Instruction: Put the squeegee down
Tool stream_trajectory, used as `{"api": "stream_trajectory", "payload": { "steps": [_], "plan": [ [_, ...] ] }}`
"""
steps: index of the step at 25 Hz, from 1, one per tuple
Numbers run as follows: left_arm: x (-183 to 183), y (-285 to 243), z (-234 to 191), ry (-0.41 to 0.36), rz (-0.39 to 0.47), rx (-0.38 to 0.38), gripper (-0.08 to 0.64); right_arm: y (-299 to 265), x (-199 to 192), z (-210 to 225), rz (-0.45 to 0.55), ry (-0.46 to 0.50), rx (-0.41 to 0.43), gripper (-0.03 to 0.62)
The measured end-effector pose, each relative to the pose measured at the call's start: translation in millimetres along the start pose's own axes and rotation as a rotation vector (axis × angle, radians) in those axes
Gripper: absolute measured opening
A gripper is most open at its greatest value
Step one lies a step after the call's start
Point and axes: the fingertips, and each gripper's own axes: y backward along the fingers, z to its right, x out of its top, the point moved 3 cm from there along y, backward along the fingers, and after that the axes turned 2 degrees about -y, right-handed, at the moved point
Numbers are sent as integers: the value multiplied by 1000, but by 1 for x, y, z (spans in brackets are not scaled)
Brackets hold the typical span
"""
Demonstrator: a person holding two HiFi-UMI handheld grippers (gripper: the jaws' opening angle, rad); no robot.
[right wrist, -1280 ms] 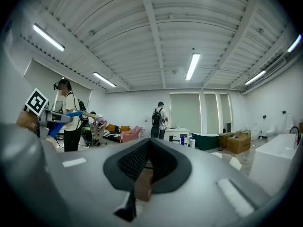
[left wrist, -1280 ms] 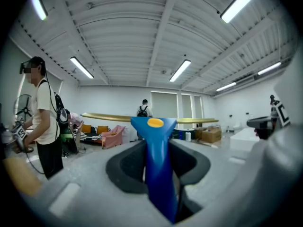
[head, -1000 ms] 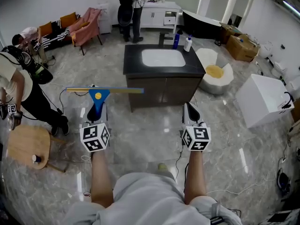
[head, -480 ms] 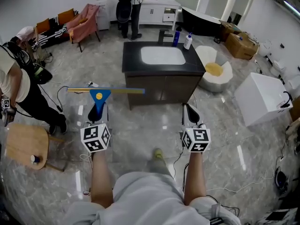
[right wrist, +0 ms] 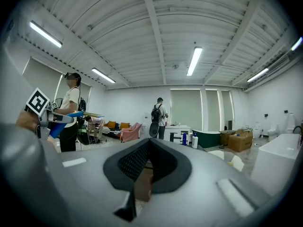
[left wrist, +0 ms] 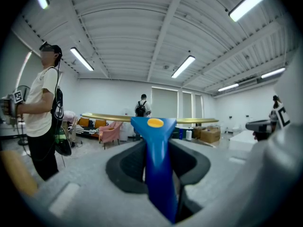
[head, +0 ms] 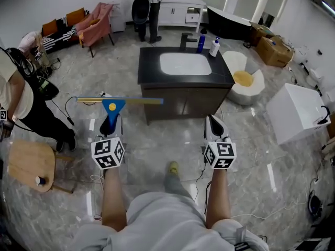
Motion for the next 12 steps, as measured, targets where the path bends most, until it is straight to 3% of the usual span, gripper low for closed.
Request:
{"api": "stream_trajectory", "payload": {
  "steps": [12],
  "plan": [
    [-8, -106, -6, 5, -54, 16, 126, -104, -9, 44, -34, -1, 29, 3]
  ]
}}
